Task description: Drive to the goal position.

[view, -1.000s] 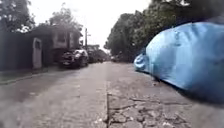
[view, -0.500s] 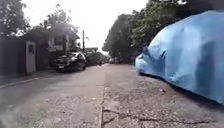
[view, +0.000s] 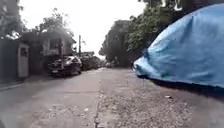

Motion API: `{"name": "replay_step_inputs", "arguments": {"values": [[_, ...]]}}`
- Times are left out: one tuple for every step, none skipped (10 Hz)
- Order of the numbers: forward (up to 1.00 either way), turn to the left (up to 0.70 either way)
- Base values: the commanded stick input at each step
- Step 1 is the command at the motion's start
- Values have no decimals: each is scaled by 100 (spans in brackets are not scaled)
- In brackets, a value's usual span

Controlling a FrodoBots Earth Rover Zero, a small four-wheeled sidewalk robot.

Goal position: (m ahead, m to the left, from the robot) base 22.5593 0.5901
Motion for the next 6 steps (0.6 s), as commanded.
{"name": "replay_step_inputs", "arguments": {"values": [[100,0],[100,0],[100,0],[100,0],[100,0],[100,0]]}}
